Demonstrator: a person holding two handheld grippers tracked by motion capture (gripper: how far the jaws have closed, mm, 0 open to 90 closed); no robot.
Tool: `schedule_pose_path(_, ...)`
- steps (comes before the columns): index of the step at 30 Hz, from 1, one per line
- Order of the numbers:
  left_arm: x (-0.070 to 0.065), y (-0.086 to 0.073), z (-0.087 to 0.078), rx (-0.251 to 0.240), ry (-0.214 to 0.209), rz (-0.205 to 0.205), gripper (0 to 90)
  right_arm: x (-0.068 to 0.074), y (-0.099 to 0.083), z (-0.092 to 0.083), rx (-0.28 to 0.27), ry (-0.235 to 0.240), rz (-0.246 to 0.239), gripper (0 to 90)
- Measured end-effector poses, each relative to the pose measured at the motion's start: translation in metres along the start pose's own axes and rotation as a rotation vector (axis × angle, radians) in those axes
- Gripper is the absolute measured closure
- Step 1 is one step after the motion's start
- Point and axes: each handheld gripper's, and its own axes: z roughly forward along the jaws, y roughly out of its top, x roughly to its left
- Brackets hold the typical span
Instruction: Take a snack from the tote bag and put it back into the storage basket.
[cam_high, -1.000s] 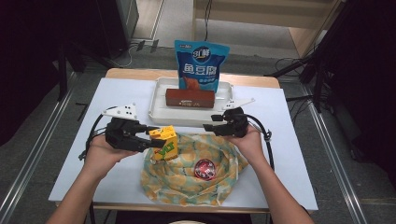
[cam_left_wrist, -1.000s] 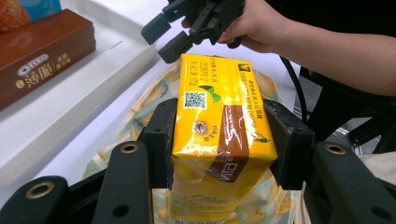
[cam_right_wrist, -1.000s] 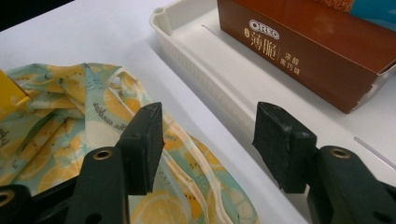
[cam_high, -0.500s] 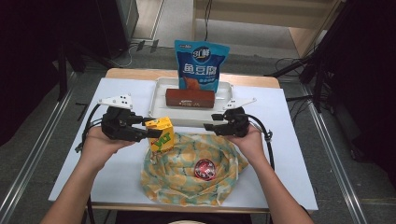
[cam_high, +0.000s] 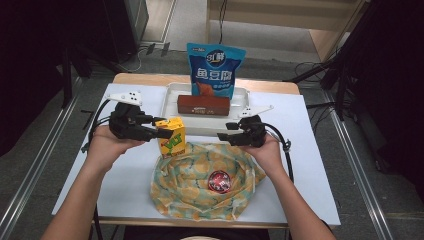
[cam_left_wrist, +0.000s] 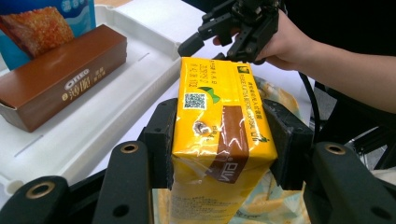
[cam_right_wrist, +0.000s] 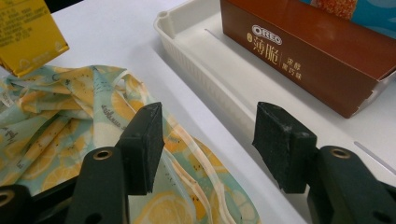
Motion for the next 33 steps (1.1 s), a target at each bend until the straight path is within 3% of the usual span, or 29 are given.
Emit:
schedule_pose_path(22,0.021,0.02,0.007,0.015,0.021,-0.002,51.2,0.0,0.0,0.001,-0.001,0.011,0.003,40.5)
schedule_pose_path(33,0.035,0.03,0.01,-0.01,0.037,0.005,51.3,0.003,-0.001,0.002,0.012,0.016,-0.001,38.8)
